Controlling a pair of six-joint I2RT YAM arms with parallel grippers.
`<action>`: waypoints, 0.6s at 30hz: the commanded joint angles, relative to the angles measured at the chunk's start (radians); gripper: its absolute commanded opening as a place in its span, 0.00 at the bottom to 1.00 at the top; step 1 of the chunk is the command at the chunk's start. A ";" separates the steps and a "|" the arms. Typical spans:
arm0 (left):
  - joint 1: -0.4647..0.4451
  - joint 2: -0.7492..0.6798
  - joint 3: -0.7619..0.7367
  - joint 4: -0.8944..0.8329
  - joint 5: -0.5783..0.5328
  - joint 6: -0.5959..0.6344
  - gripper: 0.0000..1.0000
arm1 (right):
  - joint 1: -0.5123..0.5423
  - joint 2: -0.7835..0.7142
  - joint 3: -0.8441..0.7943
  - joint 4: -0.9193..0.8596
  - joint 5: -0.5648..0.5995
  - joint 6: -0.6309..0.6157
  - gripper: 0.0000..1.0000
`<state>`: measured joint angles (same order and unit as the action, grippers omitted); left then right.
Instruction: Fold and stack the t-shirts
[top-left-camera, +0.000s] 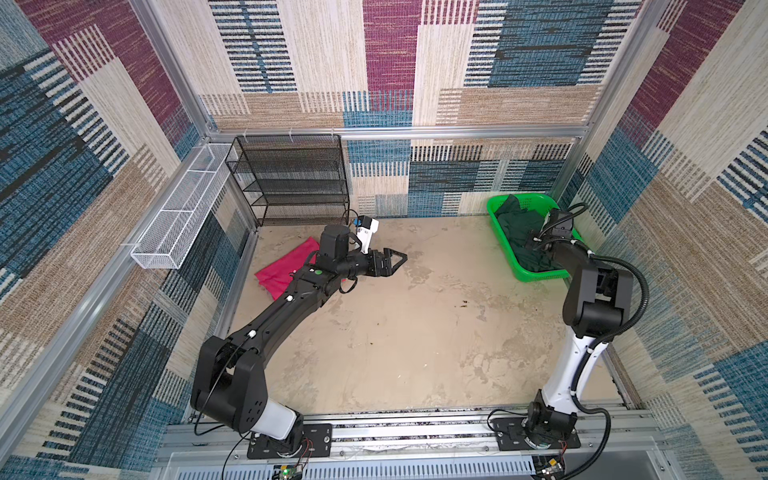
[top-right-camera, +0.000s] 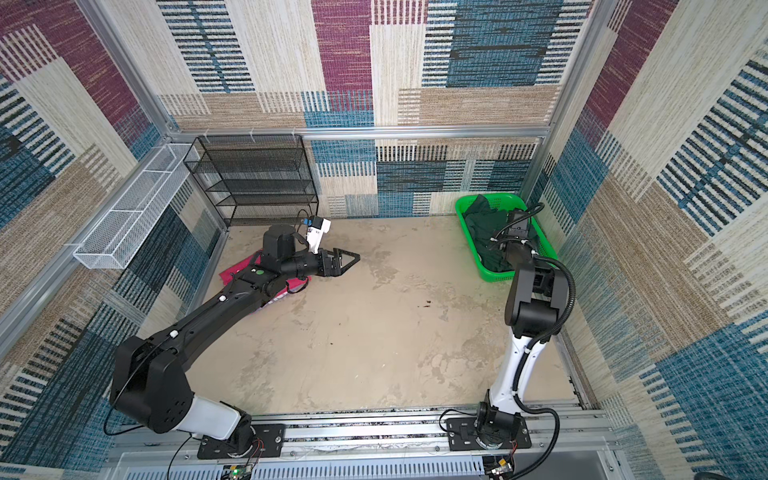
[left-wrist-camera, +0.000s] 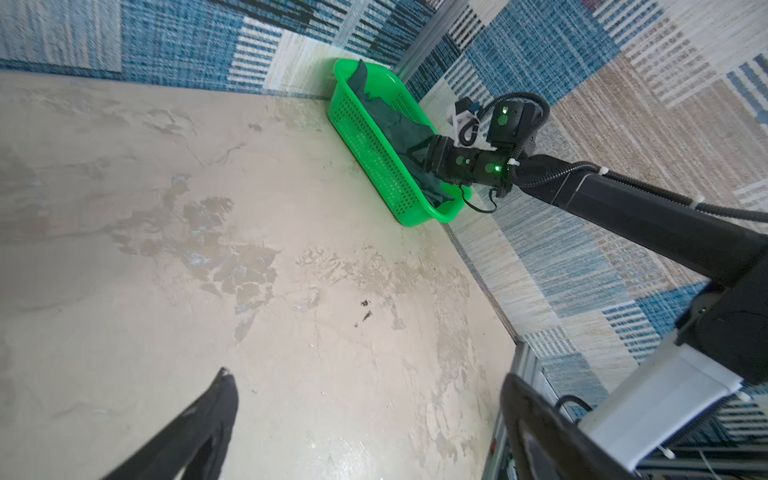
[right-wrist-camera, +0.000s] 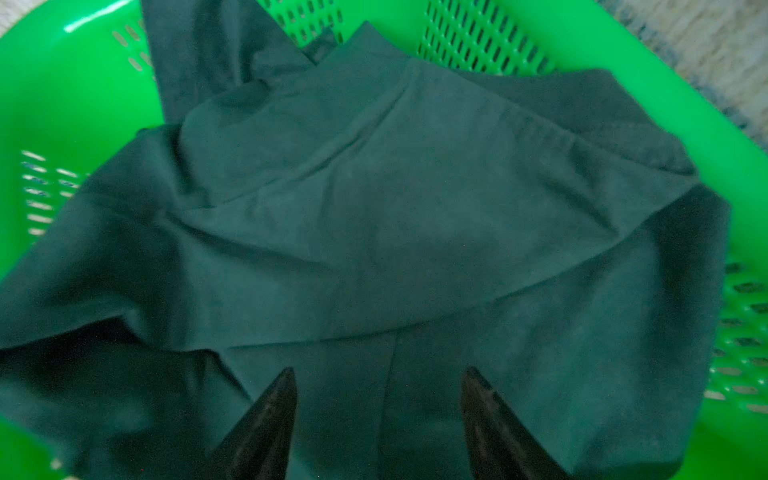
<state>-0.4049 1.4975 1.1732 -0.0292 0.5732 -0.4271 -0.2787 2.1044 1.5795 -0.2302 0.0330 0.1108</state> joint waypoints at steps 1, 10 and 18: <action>0.000 -0.004 -0.008 -0.002 -0.030 0.035 0.98 | -0.010 0.032 0.017 -0.026 -0.030 0.028 0.61; 0.000 0.007 -0.004 0.009 -0.005 0.018 0.99 | -0.010 0.068 0.049 -0.031 -0.092 0.027 0.22; 0.001 0.028 0.004 -0.002 -0.003 0.014 0.98 | -0.010 -0.117 -0.141 0.154 -0.146 0.030 0.00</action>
<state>-0.4057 1.5181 1.1725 -0.0299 0.5568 -0.4274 -0.2901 2.0594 1.4963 -0.1879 -0.0708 0.1329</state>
